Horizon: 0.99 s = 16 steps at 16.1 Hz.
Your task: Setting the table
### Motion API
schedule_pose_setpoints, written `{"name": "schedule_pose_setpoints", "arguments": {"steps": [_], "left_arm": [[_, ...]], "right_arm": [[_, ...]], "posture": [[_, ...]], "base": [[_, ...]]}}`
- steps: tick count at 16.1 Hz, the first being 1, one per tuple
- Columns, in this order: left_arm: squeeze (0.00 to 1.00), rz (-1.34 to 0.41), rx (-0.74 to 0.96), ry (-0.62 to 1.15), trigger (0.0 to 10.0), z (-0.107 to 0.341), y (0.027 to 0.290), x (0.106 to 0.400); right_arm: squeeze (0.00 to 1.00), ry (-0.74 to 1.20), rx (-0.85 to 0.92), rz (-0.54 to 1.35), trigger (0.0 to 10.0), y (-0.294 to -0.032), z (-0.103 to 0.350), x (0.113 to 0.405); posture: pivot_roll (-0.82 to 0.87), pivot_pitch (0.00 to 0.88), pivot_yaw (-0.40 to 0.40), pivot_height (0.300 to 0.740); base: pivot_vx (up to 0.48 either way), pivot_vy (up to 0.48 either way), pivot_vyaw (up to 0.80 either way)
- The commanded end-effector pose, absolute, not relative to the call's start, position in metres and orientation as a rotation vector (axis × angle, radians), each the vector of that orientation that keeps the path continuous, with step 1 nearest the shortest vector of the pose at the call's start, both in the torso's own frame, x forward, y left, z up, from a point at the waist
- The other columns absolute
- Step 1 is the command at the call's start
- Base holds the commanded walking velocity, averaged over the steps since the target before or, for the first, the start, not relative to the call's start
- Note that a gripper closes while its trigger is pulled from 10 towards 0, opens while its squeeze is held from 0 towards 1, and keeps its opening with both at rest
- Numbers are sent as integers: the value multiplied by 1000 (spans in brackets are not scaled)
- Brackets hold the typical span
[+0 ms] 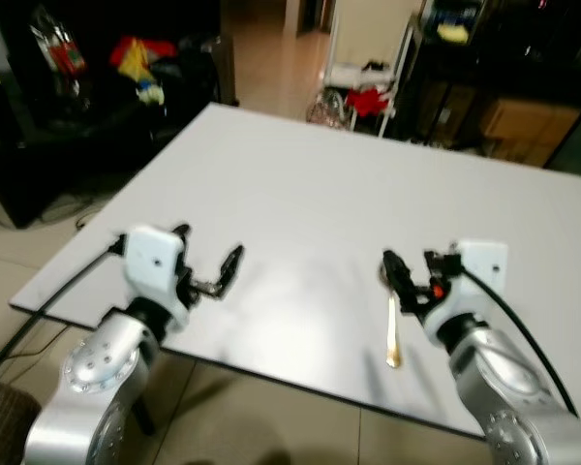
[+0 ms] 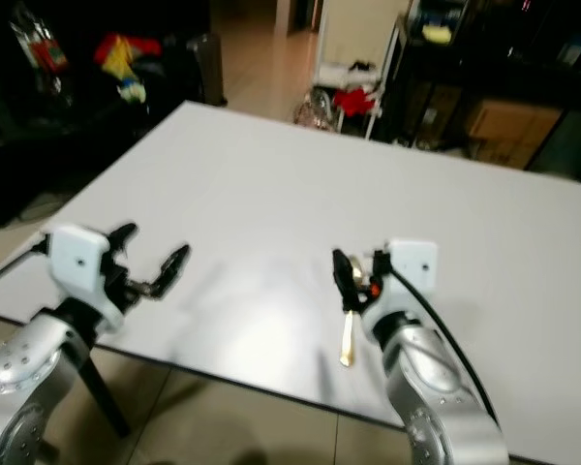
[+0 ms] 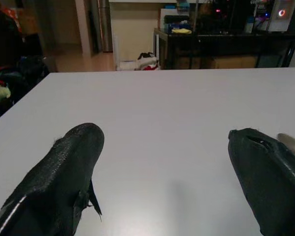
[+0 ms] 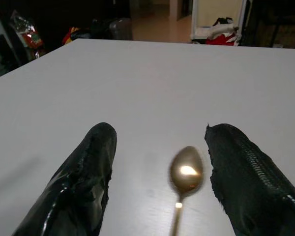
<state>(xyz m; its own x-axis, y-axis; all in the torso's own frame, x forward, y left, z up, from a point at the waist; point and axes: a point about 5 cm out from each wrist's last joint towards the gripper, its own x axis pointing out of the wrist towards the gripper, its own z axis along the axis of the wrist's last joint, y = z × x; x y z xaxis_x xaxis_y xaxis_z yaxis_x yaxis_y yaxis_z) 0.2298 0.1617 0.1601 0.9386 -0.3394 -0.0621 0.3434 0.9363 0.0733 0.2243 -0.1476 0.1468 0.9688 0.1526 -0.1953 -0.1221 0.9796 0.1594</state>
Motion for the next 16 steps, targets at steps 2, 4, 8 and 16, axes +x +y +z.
{"name": "schedule_pose_setpoints", "arguments": {"steps": [2,4,8,16], "left_arm": [[0,-333,99,33,10000,163,159,232],[0,-321,73,35,10000,163,159,232],[0,-328,87,47,10000,162,159,233],[0,-155,85,29,10000,159,159,238]], "right_arm": [[1000,210,136,197,10000,-144,147,227],[1000,199,130,245,10000,-140,149,227],[1000,194,105,309,10000,-130,151,224],[1000,127,52,265,10000,-134,156,230]], "posture": [[61,0,-95,740],[59,0,-89,740],[58,0,-68,740],[65,0,-72,740]], "base": [[0,-388,0],[0,-127,400],[0,0,800],[0,0,800]]}}
